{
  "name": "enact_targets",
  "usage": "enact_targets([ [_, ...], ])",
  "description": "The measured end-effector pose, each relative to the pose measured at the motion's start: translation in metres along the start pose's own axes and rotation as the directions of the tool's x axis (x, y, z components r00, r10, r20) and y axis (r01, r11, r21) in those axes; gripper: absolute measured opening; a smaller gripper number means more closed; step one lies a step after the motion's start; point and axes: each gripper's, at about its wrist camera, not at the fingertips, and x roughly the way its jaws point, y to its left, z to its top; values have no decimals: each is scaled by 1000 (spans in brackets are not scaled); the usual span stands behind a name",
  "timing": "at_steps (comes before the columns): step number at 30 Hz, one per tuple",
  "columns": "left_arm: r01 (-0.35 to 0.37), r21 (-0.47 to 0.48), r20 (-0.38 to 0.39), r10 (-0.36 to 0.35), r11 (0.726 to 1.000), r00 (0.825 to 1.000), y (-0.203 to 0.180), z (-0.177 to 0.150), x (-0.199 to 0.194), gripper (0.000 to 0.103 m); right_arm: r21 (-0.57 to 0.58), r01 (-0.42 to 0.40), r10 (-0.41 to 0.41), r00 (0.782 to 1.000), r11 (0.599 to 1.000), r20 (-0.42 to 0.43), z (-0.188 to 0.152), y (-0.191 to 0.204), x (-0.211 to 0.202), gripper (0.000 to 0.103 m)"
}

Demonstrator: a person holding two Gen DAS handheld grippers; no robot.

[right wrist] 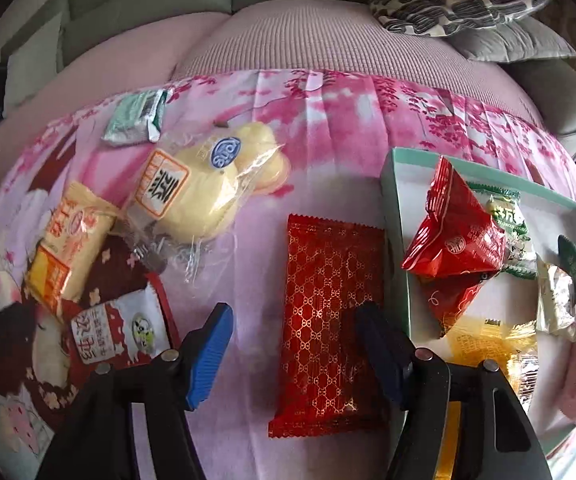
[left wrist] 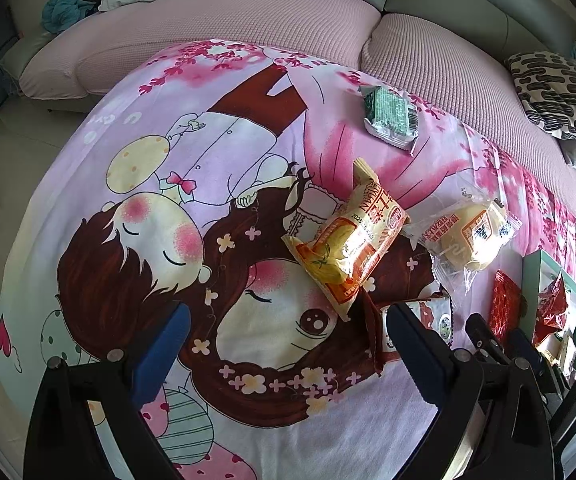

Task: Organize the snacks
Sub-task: 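Grasp the red gold-patterned packet with the right tool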

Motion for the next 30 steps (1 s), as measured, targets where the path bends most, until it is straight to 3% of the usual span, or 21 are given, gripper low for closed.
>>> enact_targets([
  [5,1,-2,1,-1,1000,1000,1,0,0,98,29,-33,33,999,999,3,0,-5,-2,68],
  [7,2,-2,1,-2,1000,1000,1,0,0,98,24,12,-12,1000,1000,4,1,-6,-2,61],
  [15,4,-7,0,-4,1000,1000,2,1,0,98,45,50,-50,999,998,-7,-1,-14,-1,61],
  [26,5,-7,-6,-5,1000,1000,-1,-1,1,98,81,-46,49,998,996,-35,-2,-15,8,63],
  [30,13,2,-9,-13,1000,1000,-4,-1,2,98,59,-34,36,999,998,-27,-2,-12,8,61],
])
